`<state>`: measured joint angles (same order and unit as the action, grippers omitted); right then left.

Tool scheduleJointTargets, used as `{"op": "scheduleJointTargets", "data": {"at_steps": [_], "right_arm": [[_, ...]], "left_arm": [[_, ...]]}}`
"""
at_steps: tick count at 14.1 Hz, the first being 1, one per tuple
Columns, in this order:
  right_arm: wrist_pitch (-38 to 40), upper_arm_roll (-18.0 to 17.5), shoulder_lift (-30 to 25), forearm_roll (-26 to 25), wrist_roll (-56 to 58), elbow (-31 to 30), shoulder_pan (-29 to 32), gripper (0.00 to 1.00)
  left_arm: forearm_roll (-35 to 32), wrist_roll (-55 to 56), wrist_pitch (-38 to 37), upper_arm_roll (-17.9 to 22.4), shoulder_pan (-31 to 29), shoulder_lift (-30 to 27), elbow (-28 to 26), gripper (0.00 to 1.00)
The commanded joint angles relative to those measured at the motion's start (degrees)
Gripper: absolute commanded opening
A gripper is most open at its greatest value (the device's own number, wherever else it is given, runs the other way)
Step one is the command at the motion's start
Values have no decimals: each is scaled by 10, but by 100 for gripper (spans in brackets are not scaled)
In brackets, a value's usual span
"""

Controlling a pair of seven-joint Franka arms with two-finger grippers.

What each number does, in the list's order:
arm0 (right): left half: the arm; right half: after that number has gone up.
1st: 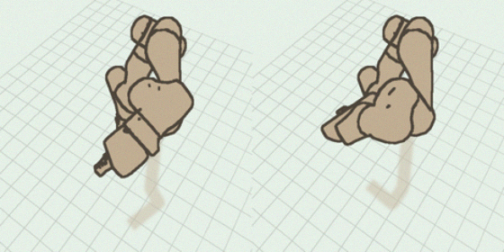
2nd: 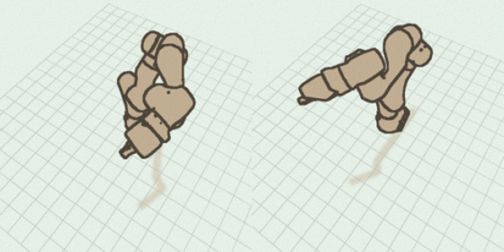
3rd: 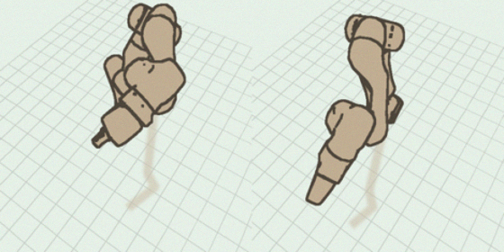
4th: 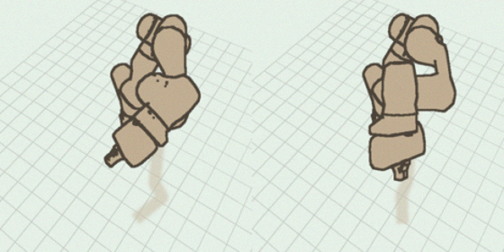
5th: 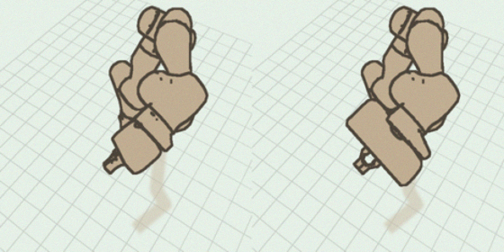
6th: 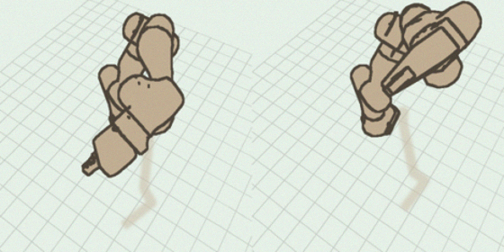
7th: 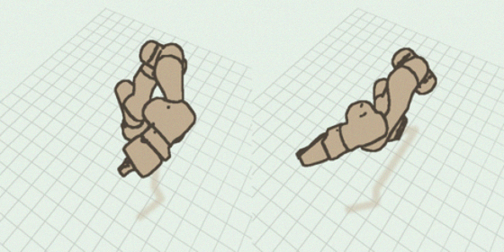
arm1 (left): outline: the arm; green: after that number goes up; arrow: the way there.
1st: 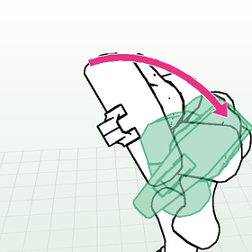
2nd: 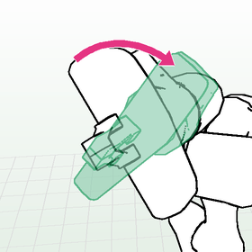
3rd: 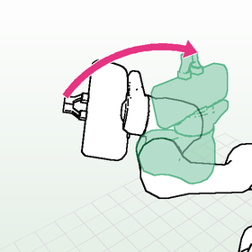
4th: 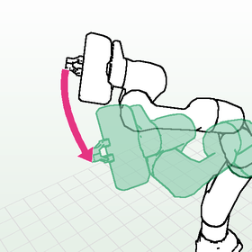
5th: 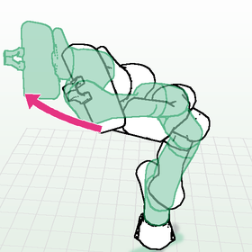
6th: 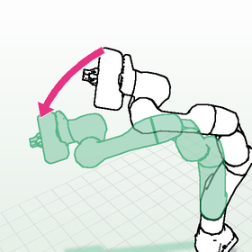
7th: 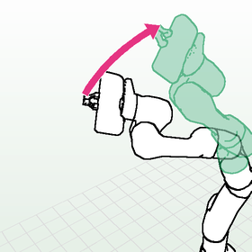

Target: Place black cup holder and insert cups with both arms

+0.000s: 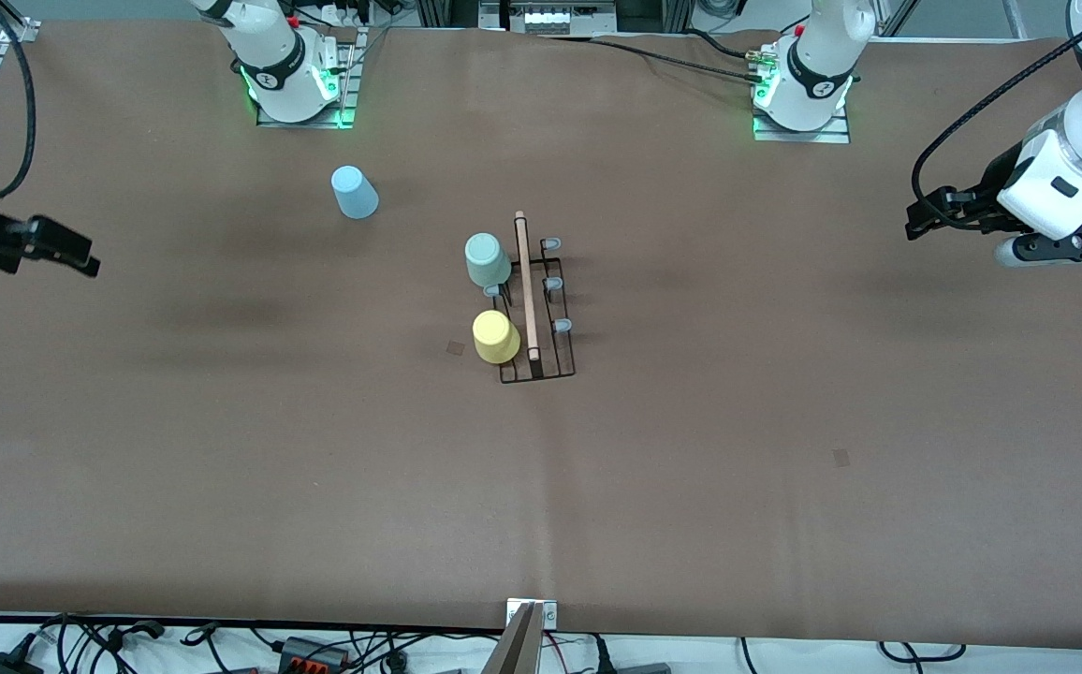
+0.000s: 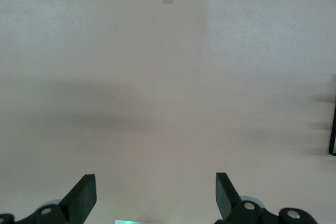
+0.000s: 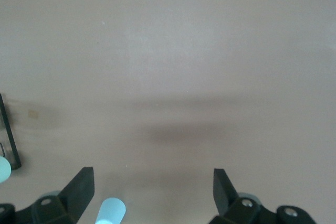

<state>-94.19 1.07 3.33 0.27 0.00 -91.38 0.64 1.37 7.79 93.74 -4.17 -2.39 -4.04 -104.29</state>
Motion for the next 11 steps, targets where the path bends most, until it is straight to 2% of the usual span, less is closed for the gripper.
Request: {"op": "scheduleJointTargets", "data": {"at_steps": [1,11], "right_arm": [[-21,-9,-52,-9,14,-69,2,100],[-16,-8,-53,-4,18,-64,2,100]], "left_arm": [[16,-12,-11,-4,-7,-2,8,100],[16,-12,-8,-4,-7,-1,8,100]]}}
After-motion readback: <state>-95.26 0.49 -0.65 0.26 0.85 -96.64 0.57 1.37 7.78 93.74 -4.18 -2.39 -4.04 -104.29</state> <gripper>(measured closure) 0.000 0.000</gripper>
